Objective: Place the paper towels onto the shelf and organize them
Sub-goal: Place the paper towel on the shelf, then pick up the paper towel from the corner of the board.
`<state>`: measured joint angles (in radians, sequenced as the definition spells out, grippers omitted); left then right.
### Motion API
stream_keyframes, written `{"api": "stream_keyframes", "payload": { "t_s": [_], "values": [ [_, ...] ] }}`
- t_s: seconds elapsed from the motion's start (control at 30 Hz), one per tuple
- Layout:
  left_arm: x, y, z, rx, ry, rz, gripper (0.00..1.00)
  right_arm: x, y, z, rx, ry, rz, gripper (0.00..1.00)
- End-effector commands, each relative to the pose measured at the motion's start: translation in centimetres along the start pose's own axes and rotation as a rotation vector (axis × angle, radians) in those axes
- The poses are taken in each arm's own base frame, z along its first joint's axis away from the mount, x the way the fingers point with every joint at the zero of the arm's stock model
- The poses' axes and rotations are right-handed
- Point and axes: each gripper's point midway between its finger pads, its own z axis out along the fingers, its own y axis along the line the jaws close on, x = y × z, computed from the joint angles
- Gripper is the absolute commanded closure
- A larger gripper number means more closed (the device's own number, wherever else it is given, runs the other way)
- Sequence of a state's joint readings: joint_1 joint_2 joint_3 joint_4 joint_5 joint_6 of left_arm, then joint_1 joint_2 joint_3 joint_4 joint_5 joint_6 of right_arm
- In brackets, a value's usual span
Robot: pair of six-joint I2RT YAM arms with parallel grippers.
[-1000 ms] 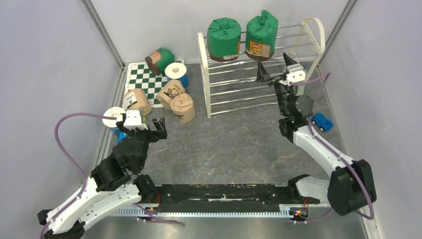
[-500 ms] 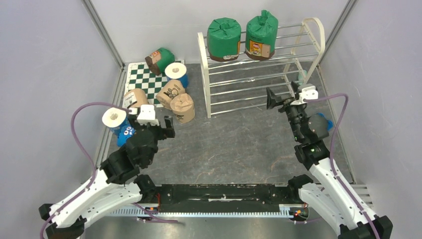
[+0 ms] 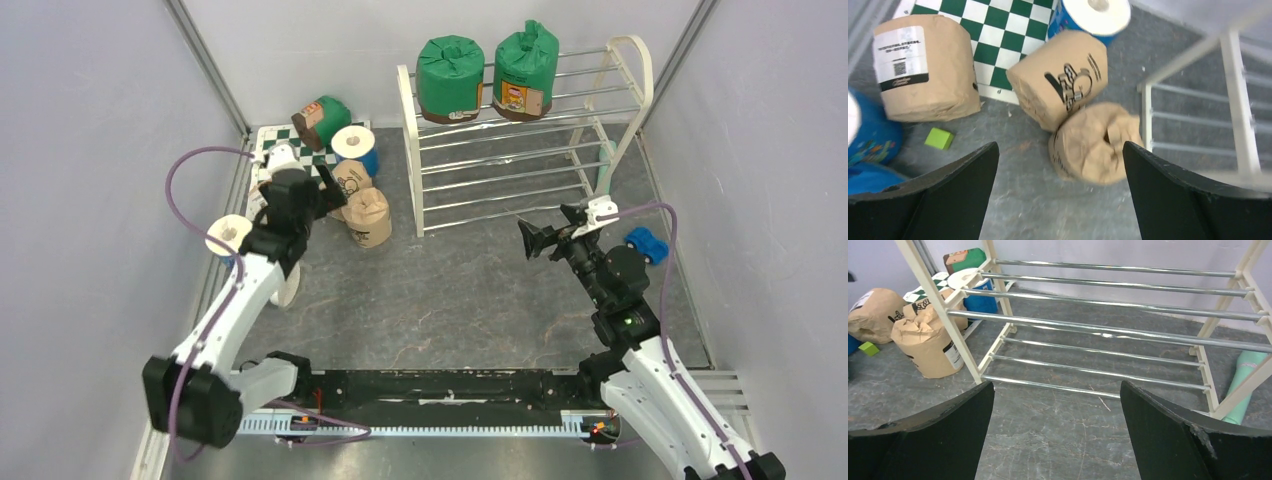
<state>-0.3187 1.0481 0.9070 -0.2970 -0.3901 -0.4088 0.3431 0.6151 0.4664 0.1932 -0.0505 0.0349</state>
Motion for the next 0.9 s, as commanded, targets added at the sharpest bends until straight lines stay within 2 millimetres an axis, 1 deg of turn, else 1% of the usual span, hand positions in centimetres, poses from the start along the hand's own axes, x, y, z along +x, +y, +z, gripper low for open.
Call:
{"api": "stream_keyframes", "payload": {
  "t_s": [0.0,0.03,0.07,0.1,0.13,0.2,0.23,0.27,0.3,0.37,0.43,0.47,0.5,0.53,0.57,0.6,0.67,0.73,0.77,0.8,0.87],
  "values": [
    [-5.5,-1.7,5.1,0.16,-0.066,-0.338,0.0,-0.1,1.1,-0.8,-0.052,-0.029,0.022,0.01],
    [-5.9,-1.4,6.5,0.168,-0.066,-0.375,0.0,0.0,1.1,-0.9,-0.053,-0.029,0.023,0.01],
    [-6.8,-0.9,8.0,0.166,-0.088,-0.412,0.0,0.0,1.2,-1.0,-0.059,-0.029,0.023,0.01],
    [-7.0,-0.3,9.6,0.153,-0.09,-0.436,0.0,0.0,1.2,-1.2,-0.062,-0.031,0.023,0.01],
    [-7.6,-0.1,10.8,0.152,-0.101,-0.448,0.0,0.1,1.3,-1.3,-0.064,-0.031,0.025,0.01],
    [-8.1,0.0,13.3,0.138,-0.096,-0.459,0.0,0.2,1.4,-1.4,-0.068,-0.032,0.026,0.01],
    [-8.6,1.4,14.9,0.103,-0.1,-0.473,0.0,0.2,1.4,-1.5,-0.072,-0.036,0.024,0.01],
    [-8.6,1.9,16.4,0.087,-0.09,-0.484,0.0,0.2,1.4,-1.5,-0.072,-0.037,0.023,0.01],
    [-9.0,2.1,17.5,0.082,-0.09,-0.497,0.0,0.3,1.4,-1.5,-0.069,-0.035,0.02,0.01],
    [-9.3,2.6,20.0,0.072,-0.09,-0.529,0.0,0.5,1.2,-1.5,-0.065,-0.031,0.015,0.01],
    [-8.8,3.1,22.8,0.061,-0.08,-0.563,0.0,0.5,1.1,-1.5,-0.059,-0.029,0.009,0.01],
    [-9.2,3.2,23.8,0.064,-0.086,-0.583,0.01,0.5,1.1,-1.5,-0.059,-0.028,0.005,0.01],
    [-8.5,3.4,25.2,0.057,-0.069,-0.601,0.03,0.6,1.1,-1.5,-0.058,-0.025,0.001,0.01],
    [-8.7,3.3,26.2,0.072,-0.064,-0.625,0.06,0.6,1.0,-1.5,-0.056,-0.023,-0.002,0.01],
    [-8.1,3.3,27.4,0.079,-0.046,-0.649,0.08,0.6,0.9,-1.5,-0.05,-0.023,-0.006,0.01],
    [-8.0,3.5,28.3,0.077,-0.044,-0.668,0.08,0.6,0.9,-1.5,-0.047,-0.022,-0.009,0.01],
    [-7.1,4.2,30.1,0.049,-0.039,-0.695,0.08,0.7,0.8,-1.5,-0.044,-0.018,-0.017,0.01],
    [-6.6,4.5,31.2,0.033,-0.037,-0.701,0.05,0.8,0.8,-1.5,-0.045,-0.015,-0.022,0.02],
    [-6.5,5.1,31.8,0.005,-0.051,-0.697,0.04,0.8,0.8,-1.5,-0.047,-0.014,-0.024,0.01],
    [-6.7,5.2,32.2,0.001,-0.058,-0.691,0.04,0.8,0.8,-1.5,-0.05,-0.015,-0.027,0.02],
    [-6.6,5.4,33.2,-0.009,-0.058,-0.677,0.03,0.9,0.9,-1.5,-0.053,-0.013,-0.027,0.02]
  ]
}}
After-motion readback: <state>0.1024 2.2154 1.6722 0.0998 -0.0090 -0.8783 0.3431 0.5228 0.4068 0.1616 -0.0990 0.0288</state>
